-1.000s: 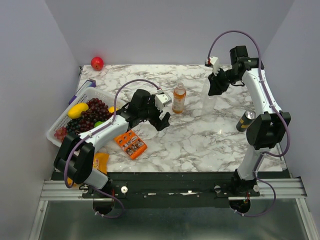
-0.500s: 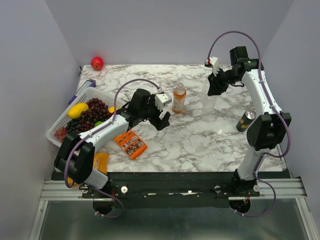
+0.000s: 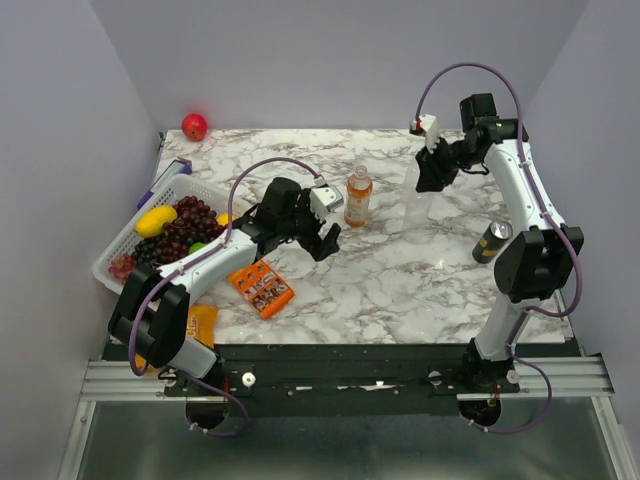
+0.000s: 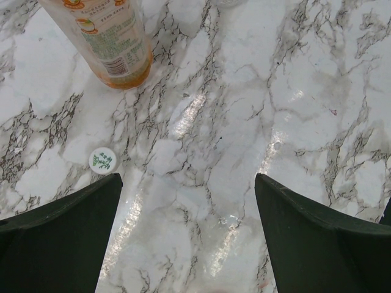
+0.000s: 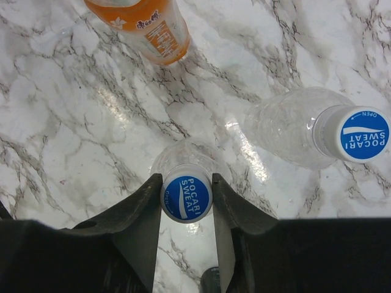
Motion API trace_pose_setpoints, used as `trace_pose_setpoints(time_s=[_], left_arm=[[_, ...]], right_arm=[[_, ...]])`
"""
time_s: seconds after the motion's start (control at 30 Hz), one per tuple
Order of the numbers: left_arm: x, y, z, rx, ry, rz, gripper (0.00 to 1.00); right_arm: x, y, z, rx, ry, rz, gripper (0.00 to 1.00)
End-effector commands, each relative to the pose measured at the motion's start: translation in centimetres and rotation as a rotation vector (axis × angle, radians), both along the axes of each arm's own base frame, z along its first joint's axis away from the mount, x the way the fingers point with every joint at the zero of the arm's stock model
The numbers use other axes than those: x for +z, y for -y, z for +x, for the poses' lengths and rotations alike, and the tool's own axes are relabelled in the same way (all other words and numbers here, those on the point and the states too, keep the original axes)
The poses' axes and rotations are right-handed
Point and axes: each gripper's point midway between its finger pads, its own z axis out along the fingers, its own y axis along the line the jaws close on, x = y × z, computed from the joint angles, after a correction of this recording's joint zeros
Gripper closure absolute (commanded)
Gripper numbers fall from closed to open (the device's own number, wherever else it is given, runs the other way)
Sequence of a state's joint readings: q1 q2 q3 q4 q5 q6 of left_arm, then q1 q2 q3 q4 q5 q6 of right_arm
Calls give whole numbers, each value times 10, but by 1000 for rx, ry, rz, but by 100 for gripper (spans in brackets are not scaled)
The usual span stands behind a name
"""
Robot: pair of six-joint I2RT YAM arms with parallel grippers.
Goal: Screw on the bottle caps
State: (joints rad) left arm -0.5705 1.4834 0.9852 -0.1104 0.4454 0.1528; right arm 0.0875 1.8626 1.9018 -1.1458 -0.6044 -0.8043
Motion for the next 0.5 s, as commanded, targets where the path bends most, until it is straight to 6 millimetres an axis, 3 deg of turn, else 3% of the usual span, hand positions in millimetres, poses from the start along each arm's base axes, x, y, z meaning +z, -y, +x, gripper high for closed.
trace_pose_setpoints(time_s=[0.0, 0.47], left_arm=[[0, 0, 4, 3, 9, 0, 1], [3, 3, 9, 13, 25, -13, 1]], right_arm=[[3, 10, -7, -25, 6, -35, 54], [6, 8, -7, -26, -2, -25, 50]])
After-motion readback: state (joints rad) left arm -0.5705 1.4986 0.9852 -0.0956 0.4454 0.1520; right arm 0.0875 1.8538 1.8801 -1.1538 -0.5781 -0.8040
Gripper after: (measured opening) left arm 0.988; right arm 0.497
